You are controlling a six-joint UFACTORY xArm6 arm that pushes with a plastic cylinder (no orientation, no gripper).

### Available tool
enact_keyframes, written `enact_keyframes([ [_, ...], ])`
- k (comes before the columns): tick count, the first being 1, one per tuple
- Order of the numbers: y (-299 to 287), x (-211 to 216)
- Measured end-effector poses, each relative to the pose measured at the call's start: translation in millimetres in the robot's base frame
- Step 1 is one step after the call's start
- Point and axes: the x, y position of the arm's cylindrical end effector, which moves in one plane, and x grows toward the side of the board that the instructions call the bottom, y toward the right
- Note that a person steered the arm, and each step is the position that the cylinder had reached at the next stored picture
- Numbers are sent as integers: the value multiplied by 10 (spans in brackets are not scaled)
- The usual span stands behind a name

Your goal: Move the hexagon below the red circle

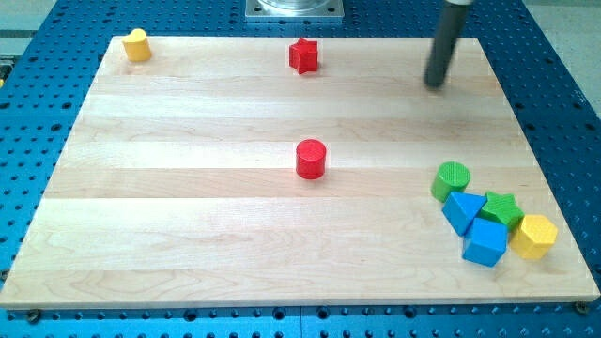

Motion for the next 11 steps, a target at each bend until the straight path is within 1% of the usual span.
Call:
enact_keyframes([
  [1, 574, 486],
  [2, 663, 1047],
  [3, 672, 1728],
  [4, 704, 2308],
  [5, 296, 2713],
  [6, -228, 2937],
  [8, -1086, 2947],
  [11, -2159, 2203],
])
